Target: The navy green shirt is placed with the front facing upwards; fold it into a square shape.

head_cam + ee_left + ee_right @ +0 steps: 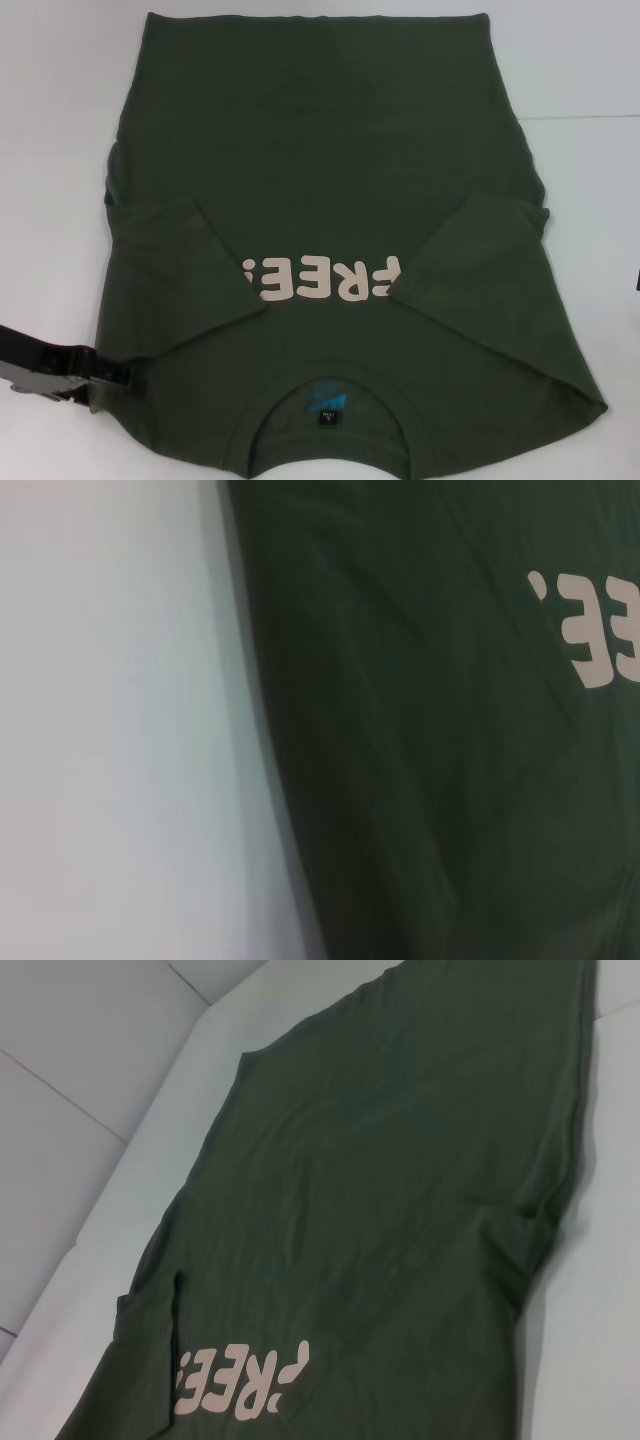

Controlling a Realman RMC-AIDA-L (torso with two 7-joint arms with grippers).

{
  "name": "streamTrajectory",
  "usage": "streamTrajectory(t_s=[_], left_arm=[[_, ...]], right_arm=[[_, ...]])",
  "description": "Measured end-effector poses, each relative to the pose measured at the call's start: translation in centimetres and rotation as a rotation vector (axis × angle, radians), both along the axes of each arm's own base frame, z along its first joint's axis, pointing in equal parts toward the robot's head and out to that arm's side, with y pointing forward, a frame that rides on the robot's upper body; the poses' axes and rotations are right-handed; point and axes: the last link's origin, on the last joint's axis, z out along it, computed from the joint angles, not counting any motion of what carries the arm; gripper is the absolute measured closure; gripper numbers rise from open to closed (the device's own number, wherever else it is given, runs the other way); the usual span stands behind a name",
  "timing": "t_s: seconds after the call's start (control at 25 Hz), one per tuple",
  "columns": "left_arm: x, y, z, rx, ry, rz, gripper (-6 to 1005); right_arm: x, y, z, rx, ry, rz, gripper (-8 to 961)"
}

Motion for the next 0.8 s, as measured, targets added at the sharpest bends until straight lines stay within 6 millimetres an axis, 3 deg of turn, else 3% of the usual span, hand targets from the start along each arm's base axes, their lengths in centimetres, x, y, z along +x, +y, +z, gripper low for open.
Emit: streamTrajectory(t_s=[0.76,0.8], left_arm=[[0.31,0.35,-0.31,-0.001,0.0,-0.018,509],[0.3,0.36,-0.31,0.0,0.0,-0.018,629]], right_arm=[[-0.09,0.1,-0.01,0.0,0.002,0.002,14],[-0.09,0.1,-0.02,0.0,0.002,0.002,14]])
